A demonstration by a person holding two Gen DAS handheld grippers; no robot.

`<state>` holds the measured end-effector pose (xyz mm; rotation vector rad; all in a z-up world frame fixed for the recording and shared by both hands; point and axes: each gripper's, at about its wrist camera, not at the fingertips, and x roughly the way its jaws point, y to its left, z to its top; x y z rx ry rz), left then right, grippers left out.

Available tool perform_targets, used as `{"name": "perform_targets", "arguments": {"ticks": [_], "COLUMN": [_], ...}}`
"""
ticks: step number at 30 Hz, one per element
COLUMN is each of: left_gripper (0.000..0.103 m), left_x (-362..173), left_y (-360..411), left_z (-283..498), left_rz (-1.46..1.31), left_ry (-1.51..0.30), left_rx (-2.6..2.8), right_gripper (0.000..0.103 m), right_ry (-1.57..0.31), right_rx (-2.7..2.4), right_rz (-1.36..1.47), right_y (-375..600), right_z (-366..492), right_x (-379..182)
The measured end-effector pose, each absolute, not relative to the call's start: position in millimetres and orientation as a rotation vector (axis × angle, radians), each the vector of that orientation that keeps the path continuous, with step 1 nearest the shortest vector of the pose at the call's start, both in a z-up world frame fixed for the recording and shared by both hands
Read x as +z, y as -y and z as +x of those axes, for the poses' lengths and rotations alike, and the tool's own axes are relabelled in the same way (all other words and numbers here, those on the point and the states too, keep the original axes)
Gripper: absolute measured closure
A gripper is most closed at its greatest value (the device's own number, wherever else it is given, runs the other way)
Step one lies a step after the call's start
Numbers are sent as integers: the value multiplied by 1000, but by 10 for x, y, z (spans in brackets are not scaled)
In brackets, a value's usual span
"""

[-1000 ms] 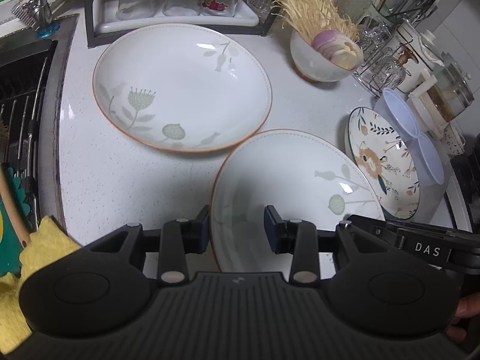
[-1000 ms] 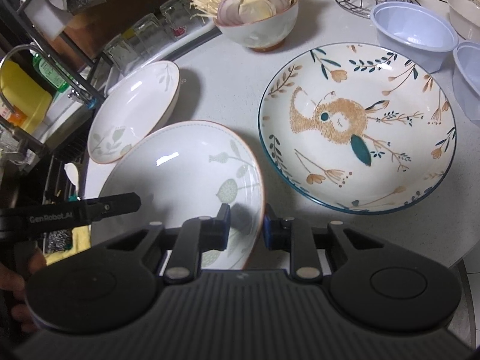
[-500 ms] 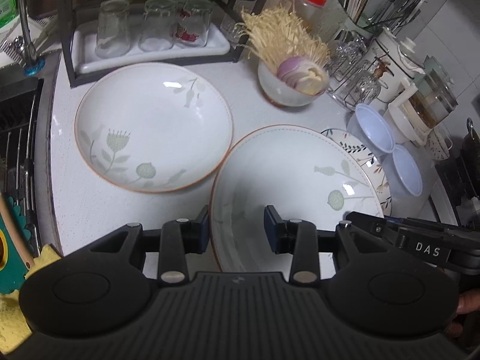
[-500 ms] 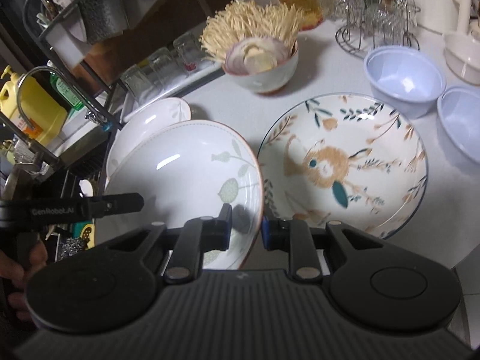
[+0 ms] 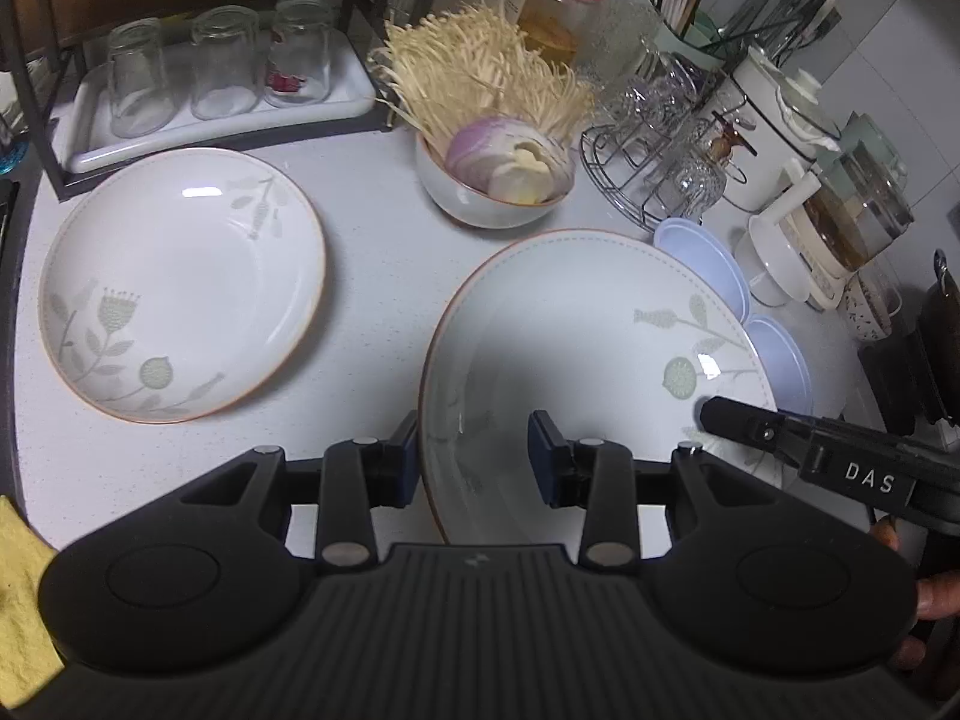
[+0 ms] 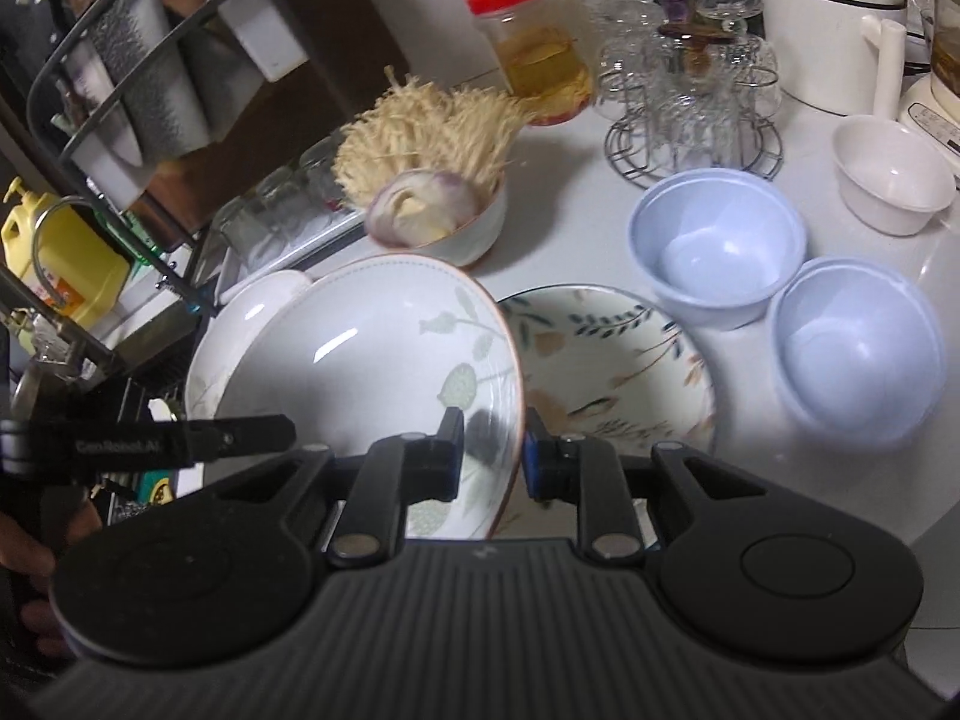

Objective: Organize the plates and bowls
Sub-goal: 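Lift the plate with both grippers and lower it onto the deer plate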

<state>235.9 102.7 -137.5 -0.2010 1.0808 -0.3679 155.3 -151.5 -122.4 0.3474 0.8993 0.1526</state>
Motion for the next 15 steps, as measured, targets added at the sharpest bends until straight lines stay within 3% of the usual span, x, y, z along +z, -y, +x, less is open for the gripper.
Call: {"name": "perform_targets", "arguments": {"ticks": [15], "left_gripper": [61], "left_x": [-1628], "left_y": [-411], "left_z": [2607], "left_rz": [-158], "left_ry": [-1184], "left_rx": [-349], "right_gripper": [80], "right_ry": [-950], "right_rx": [116], "right_rz": [424], "right_y": [2073], "right_z": [1666], "right_x": [-1471]}}
